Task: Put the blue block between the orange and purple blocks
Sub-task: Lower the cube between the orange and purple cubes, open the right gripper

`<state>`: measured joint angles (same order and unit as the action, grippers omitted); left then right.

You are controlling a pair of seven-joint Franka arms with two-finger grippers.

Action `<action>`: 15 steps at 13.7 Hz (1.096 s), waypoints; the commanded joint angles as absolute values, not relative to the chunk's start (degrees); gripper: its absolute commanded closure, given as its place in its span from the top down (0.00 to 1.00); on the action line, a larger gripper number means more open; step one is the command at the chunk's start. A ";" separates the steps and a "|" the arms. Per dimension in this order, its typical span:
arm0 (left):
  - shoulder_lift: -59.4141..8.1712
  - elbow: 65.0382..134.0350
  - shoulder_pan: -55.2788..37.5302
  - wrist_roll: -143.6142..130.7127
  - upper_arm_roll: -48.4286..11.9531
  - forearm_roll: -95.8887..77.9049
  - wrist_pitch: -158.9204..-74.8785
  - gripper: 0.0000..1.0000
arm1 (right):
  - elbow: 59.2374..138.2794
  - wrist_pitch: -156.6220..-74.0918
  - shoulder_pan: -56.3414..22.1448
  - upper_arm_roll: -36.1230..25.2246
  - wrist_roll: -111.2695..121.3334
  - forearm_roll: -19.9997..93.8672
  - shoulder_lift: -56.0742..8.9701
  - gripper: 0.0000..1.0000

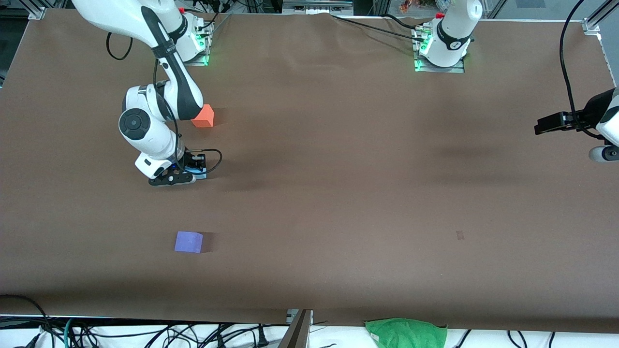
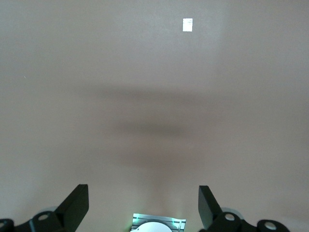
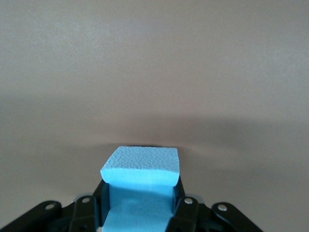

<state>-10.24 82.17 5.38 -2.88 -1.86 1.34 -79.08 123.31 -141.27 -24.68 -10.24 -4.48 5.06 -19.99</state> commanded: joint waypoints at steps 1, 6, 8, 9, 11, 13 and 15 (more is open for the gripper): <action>-10.99 80.42 5.36 -1.58 -1.85 0.97 -78.57 1.00 | 124.54 -143.78 -24.26 -9.93 -3.25 7.90 -20.74 0.36; -10.99 80.42 5.36 -1.58 -1.85 0.97 -78.57 1.00 | 124.19 -145.20 -24.17 -9.93 -2.99 9.40 -22.32 0.60; -10.99 80.42 5.27 -1.58 -1.85 0.97 -78.57 1.00 | 123.67 -144.85 -24.17 -9.93 -2.99 9.40 -22.24 0.97; -10.99 80.33 5.27 -1.58 -1.85 0.97 -78.57 1.00 | 123.31 -144.50 -24.17 -9.93 -3.08 9.40 -22.06 0.99; -10.99 80.33 5.27 -1.58 -1.85 0.97 -78.57 1.00 | 122.61 -142.66 -24.17 -9.93 -3.08 9.40 -21.36 0.99; -10.99 80.33 5.27 -1.58 -1.85 0.97 -78.57 1.00 | 119.72 -136.09 -24.26 -9.93 -3.25 9.40 -19.61 0.99; -10.99 80.33 5.27 -1.58 -1.85 0.97 -78.57 1.00 | 117.00 -128.53 -24.26 -9.84 -4.21 9.40 -16.02 0.99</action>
<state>-10.24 82.10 5.38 -2.88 -1.91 1.34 -79.08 119.02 -135.35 -24.68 -10.23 -4.35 8.52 -20.34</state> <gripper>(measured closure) 0.000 0.009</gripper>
